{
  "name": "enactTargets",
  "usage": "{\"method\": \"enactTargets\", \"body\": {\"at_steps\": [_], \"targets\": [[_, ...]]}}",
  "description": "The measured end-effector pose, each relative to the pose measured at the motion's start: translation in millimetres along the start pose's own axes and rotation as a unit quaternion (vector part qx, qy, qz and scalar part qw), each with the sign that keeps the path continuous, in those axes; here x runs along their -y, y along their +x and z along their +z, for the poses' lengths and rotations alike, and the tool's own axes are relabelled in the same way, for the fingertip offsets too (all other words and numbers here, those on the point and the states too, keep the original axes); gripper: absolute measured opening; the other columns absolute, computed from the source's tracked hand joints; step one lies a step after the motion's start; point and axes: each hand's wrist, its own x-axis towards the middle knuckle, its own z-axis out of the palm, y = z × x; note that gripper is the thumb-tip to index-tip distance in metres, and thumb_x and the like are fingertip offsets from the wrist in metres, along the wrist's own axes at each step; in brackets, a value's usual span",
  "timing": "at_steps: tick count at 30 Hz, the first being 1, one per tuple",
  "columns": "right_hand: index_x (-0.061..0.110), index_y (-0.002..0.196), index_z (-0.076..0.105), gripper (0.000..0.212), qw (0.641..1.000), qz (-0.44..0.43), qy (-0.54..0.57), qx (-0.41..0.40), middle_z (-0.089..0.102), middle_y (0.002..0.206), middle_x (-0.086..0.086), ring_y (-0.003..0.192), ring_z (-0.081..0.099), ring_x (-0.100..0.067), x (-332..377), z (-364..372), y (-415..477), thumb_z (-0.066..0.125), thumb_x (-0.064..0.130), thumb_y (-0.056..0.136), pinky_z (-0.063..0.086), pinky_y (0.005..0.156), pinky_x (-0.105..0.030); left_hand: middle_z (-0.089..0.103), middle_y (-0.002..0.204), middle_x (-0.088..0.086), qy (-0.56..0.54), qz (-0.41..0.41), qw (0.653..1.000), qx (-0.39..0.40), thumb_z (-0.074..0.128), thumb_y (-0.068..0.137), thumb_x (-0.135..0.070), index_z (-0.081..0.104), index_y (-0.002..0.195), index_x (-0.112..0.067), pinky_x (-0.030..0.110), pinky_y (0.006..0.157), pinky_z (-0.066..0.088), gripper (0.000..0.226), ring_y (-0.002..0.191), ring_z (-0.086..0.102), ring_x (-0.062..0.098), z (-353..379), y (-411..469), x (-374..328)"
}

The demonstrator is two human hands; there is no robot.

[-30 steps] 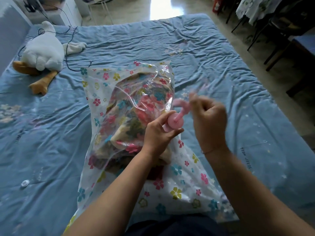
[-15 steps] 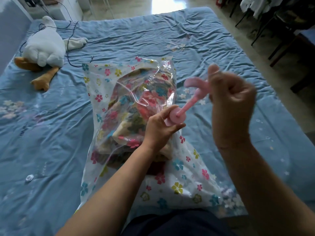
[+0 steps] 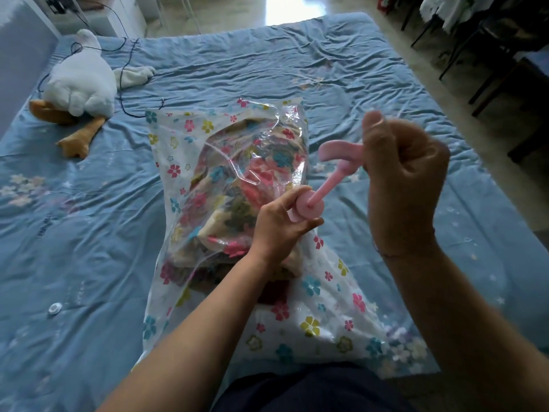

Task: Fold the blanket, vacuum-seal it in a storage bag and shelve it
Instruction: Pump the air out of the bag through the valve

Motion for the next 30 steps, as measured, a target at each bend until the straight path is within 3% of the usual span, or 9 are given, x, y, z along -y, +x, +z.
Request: {"method": "enactTargets", "body": {"at_steps": [2,5,8,12,16,19,23,26,30], "targets": [[-0.013,0.061,0.05,0.066,0.993,0.07,-0.089,0.04,0.06,0.053,-0.017,0.048,0.045,-0.025,-30.4,1.2,-17.8,0.052,0.046,0.091,0.041,0.051,-0.044,0.068,0.108,-0.011,-0.002,0.003,1.0,-0.002,0.086,0.067,-0.013,0.066,0.117,-0.014,0.017,0.091,0.05,0.054,0.098,0.065,0.004,2.6,-2.0,-0.9],[-0.002,0.067,0.063,0.076,0.945,0.18,-0.228,0.148,0.057,0.056,-0.017,0.055,0.053,-0.03,-71.9,-4.0,-38.9,0.048,0.07,0.083,0.049,0.061,-0.048,0.07,0.108,-0.01,0.005,0.005,1.0,0.01,0.085,0.069,-0.015,0.066,0.118,-0.02,0.02,0.089,0.052,0.054,0.098,0.066,0.004,4.9,-6.4,0.0],[-0.005,0.061,0.062,0.063,0.964,0.13,-0.203,0.11,0.059,0.05,-0.011,0.047,0.045,-0.021,-47.0,-7.3,-21.3,0.057,0.052,0.087,0.044,0.053,-0.035,0.069,0.112,-0.009,0.005,0.006,1.0,0.003,0.086,0.069,-0.02,0.065,0.122,-0.016,0.021,0.093,0.051,0.057,0.102,0.065,0.003,4.5,-5.2,0.7],[-0.023,0.064,0.05,0.064,1.0,0.013,-0.018,0.009,0.062,0.062,-0.033,0.043,0.048,-0.021,9.4,-6.8,6.0,0.055,0.034,0.092,0.041,0.055,-0.028,0.069,0.113,-0.008,0.01,-0.002,1.0,-0.006,0.087,0.067,-0.02,0.064,0.123,-0.017,0.028,0.096,0.051,0.06,0.104,0.065,0.008,4.6,0.0,2.3],[0.007,0.052,0.041,0.058,0.98,0.101,-0.158,0.063,0.049,0.048,-0.002,0.046,0.039,-0.021,-50.0,-1.6,-29.2,0.058,0.05,0.088,0.038,0.049,-0.038,0.072,0.11,-0.002,-0.002,-0.001,1.0,-0.005,0.085,0.068,-0.018,0.065,0.121,-0.014,0.024,0.091,0.052,0.057,0.101,0.067,0.008,7.2,-6.5,1.5],[0.017,0.049,0.037,0.059,0.946,0.171,-0.242,0.13,0.035,0.048,0.003,0.049,0.033,-0.012,-74.4,-2.3,-37.0,0.061,0.055,0.086,0.042,0.053,-0.041,0.072,0.111,-0.003,-0.015,-0.008,1.0,0.0,0.085,0.069,-0.018,0.065,0.122,-0.02,0.022,0.09,0.052,0.057,0.102,0.067,0.006,5.6,-11.0,1.9],[-0.014,0.058,0.049,0.063,0.997,0.058,-0.053,0.025,0.063,0.054,-0.022,0.049,0.04,-0.019,-17.0,-1.3,-11.6,0.056,0.04,0.09,0.042,0.055,-0.027,0.068,0.109,-0.013,0.0,0.003,1.0,-0.01,0.086,0.068,-0.018,0.065,0.12,-0.017,0.021,0.092,0.05,0.057,0.102,0.065,0.005,2.5,-4.3,3.1],[-0.019,0.058,0.038,0.062,1.0,0.021,0.005,-0.013,0.052,0.059,-0.044,0.043,0.043,-0.026,-5.5,0.3,-8.4,0.056,0.031,0.09,0.038,0.049,-0.031,0.069,0.113,-0.007,0.004,0.0,1.0,-0.008,0.086,0.067,-0.022,0.064,0.122,-0.015,0.028,0.095,0.051,0.06,0.105,0.066,0.009,4.2,-3.9,5.4],[0.013,0.054,0.036,0.057,0.97,0.173,-0.149,0.081,0.037,0.048,0.004,0.048,0.031,-0.012,-69.8,2.1,-37.0,0.065,0.048,0.087,0.034,0.052,-0.032,0.072,0.11,-0.005,-0.013,-0.003,1.0,0.002,0.083,0.068,-0.023,0.066,0.119,-0.02,0.034,0.091,0.054,0.054,0.101,0.068,0.009,7.0,-6.5,3.7]]}}
